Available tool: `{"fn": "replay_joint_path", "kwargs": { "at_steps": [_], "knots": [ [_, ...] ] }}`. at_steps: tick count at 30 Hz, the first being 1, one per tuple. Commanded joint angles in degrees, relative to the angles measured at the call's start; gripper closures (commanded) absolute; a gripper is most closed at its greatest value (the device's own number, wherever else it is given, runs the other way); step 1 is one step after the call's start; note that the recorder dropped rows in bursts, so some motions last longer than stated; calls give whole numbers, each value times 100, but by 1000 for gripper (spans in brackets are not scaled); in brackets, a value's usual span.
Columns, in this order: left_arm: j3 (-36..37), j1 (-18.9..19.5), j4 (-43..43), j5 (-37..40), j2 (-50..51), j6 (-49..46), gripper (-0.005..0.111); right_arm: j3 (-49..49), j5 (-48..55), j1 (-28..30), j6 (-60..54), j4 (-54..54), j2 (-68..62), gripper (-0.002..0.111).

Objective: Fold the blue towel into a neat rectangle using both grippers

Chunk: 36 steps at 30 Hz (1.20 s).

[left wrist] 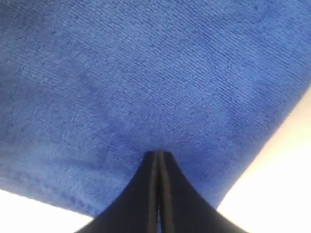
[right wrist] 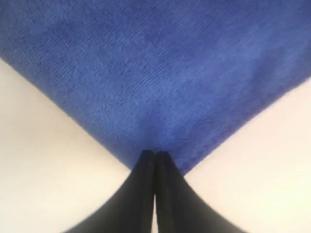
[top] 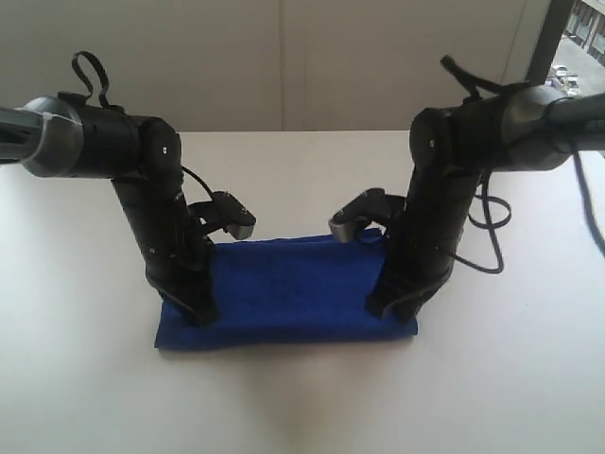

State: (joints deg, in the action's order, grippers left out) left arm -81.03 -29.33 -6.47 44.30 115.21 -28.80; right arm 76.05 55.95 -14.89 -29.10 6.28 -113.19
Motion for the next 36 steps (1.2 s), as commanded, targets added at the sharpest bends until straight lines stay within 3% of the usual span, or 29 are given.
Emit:
{"fn": "replay_joint_path", "kwargs": {
  "at_steps": [1, 7, 15, 21, 27, 30, 36],
  "knots": [
    [40, 0, 63, -472, -527, 110, 107, -10, -753, 5, 45, -36, 584, 108],
    [40, 0, -202, -1484, -245, 213, 107, -10, -1491, 2, -434, 892, 155, 108],
    [40, 141, 323, -2128, 286, 550, 107, -10, -1170, 2, -508, 907, -407, 108],
    [40, 536, 593, -2181, 286, 809, 107, -10, -836, 2, -533, 766, -458, 108],
    [40, 531, 717, -2413, 213, 809, 107, -10, -717, 2, -533, 511, -289, 108],
    [40, 531, 717, -2557, -291, 809, 107, 113, -1015, 2, -511, 446, 180, 108],
    [55, 518, 301, -1831, -666, 817, 107, 687, -1319, 33, -207, 129, 227, 108]
  ]
}}
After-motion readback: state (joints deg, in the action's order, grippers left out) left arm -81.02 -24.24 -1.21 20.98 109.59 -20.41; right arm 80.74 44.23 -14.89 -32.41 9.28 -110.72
